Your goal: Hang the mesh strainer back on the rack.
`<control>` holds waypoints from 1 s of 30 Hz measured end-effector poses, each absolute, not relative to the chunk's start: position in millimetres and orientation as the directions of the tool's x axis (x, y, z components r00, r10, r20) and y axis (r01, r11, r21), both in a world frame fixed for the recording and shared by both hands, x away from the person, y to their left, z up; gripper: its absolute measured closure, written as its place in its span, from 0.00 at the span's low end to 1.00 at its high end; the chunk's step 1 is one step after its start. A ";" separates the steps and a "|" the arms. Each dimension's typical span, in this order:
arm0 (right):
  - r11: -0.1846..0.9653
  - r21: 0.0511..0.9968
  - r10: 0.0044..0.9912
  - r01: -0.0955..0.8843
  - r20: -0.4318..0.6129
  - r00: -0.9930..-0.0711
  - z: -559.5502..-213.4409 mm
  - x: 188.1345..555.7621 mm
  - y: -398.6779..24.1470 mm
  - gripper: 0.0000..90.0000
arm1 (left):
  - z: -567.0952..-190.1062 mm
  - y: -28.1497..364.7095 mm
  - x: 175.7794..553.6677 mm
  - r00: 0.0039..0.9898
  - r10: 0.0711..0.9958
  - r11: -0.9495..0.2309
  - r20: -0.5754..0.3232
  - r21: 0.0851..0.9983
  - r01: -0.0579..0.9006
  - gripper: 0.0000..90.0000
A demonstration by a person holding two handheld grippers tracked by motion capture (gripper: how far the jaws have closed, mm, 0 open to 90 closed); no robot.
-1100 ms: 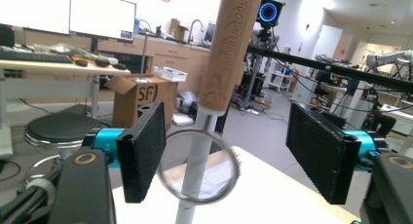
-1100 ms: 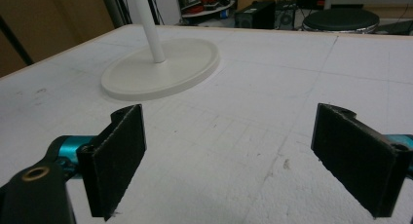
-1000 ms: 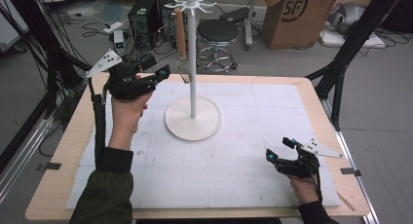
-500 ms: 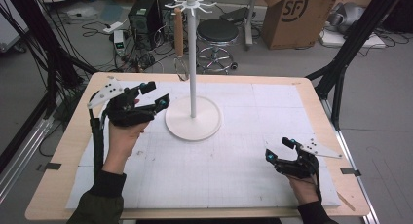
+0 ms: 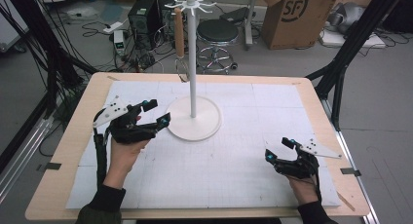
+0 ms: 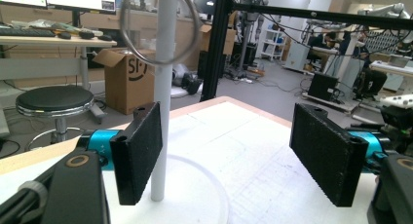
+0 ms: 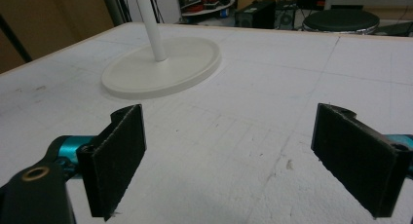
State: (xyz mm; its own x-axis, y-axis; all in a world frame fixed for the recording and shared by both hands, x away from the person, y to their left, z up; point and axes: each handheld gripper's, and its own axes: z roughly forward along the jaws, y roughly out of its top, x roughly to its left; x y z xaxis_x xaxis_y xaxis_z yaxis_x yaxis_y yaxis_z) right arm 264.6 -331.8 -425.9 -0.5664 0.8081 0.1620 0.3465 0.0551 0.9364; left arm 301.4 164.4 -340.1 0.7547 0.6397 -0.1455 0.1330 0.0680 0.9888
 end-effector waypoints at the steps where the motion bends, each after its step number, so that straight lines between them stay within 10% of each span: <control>1: 0.055 0.937 0.809 0.345 0.161 -0.566 -426.0 264.7 -331.6 0.13 | -342.2 164.0 299.5 0.752 0.645 0.056 -0.137 0.990 0.132 0.31; 30: 0.068 0.943 0.797 0.326 0.145 -0.586 -424.7 262.3 -330.3 0.13 | -426.1 162.1 257.4 0.707 0.692 -0.016 -0.149 0.975 0.221 0.30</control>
